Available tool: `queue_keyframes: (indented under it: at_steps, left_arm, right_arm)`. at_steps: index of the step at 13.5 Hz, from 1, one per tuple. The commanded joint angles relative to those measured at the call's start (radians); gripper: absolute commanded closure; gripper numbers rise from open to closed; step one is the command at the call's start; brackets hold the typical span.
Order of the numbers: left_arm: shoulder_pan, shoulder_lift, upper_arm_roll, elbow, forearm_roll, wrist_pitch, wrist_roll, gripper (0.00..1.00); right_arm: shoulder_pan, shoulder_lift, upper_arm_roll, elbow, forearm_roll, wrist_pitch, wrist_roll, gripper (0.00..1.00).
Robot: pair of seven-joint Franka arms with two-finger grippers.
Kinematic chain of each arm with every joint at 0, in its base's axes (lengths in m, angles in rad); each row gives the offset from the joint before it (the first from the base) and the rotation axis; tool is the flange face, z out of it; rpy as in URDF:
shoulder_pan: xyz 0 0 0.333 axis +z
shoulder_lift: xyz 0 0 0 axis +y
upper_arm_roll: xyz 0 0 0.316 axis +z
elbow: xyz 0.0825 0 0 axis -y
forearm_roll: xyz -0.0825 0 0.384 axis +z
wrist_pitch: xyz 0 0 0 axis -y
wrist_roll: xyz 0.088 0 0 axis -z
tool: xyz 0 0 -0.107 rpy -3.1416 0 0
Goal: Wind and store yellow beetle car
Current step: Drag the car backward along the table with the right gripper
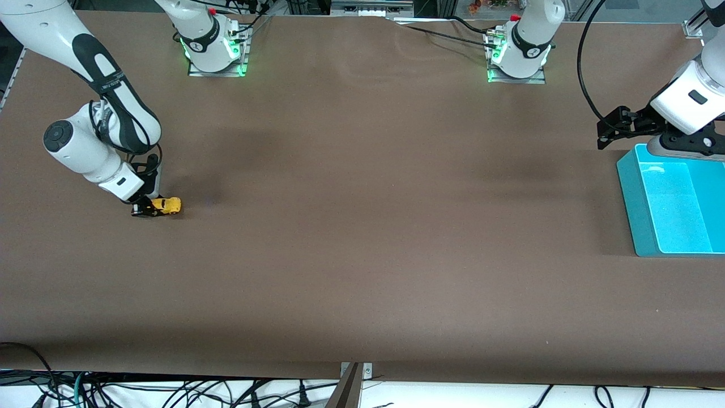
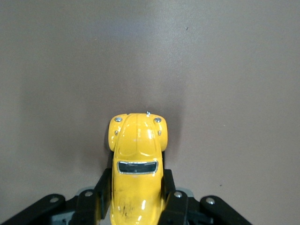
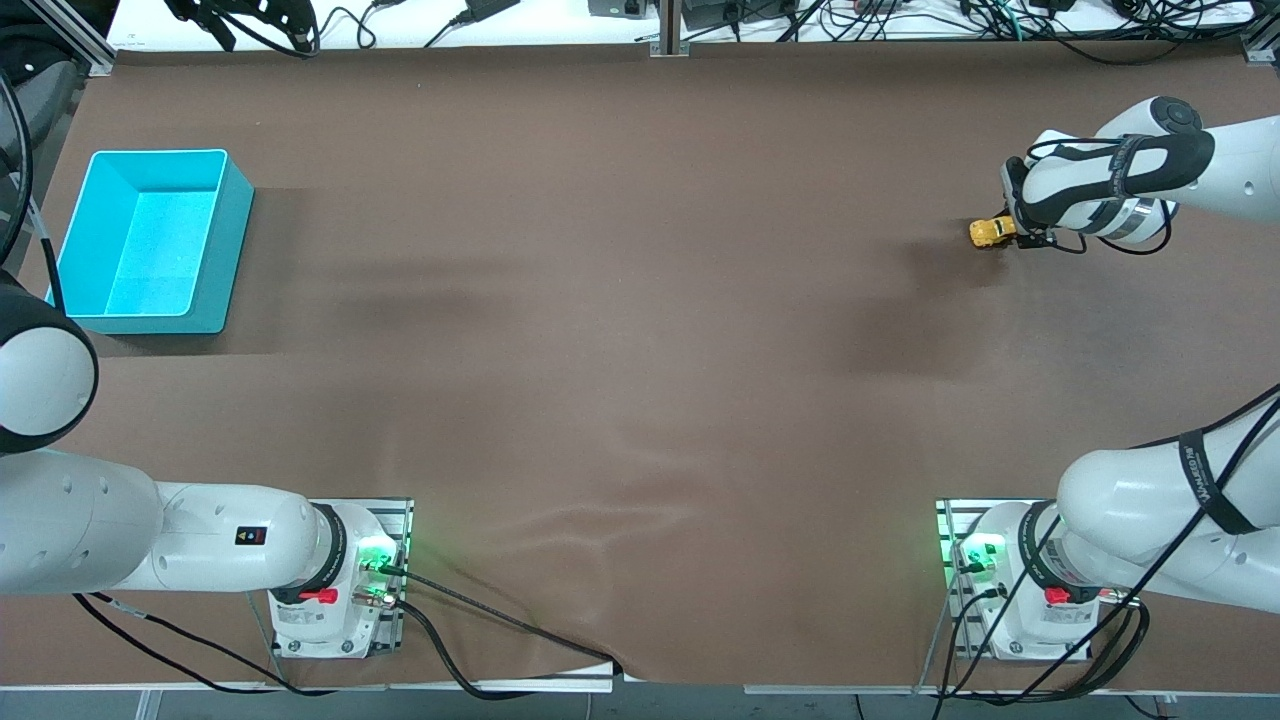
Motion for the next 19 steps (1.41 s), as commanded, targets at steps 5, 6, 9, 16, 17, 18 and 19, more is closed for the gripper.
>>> queue_keyframes:
  at_steps: [5, 6, 9, 16, 17, 18, 19]
  left_arm:
    - [-0.002, 0.007, -0.001, 0.023, 0.019, -0.018, 0.016, 0.00]
    - [-0.002, 0.007, -0.001, 0.023, 0.019, -0.018, 0.016, 0.00]
    - [-0.002, 0.007, -0.001, 0.023, 0.019, -0.018, 0.016, 0.00]
    - [-0.002, 0.007, 0.001, 0.023, 0.019, -0.018, 0.016, 0.00]
    - [-0.002, 0.007, 0.001, 0.023, 0.019, -0.018, 0.016, 0.00]
    - [-0.002, 0.007, 0.001, 0.023, 0.019, -0.018, 0.016, 0.00]
    - [-0.002, 0.007, -0.001, 0.023, 0.019, -0.018, 0.016, 0.00]
  right_arm:
    - [-0.034, 0.131, -0.022, 0.045, 0.002, -0.025, -0.060, 0.81]
    - [-0.032, 0.125, -0.024, 0.053, 0.016, -0.051, -0.060, 0.83]
    - [-0.032, 0.110, -0.053, 0.082, 0.019, -0.114, -0.066, 0.83]
    - [-0.032, 0.113, -0.067, 0.098, 0.019, -0.139, -0.058, 0.59]
    - [-0.031, 0.113, -0.065, 0.105, 0.019, -0.140, -0.058, 0.47]
    - [-0.030, 0.114, -0.065, 0.116, 0.019, -0.142, -0.052, 0.31]
    - [-0.032, 0.114, -0.064, 0.131, 0.021, -0.171, -0.034, 0.00]
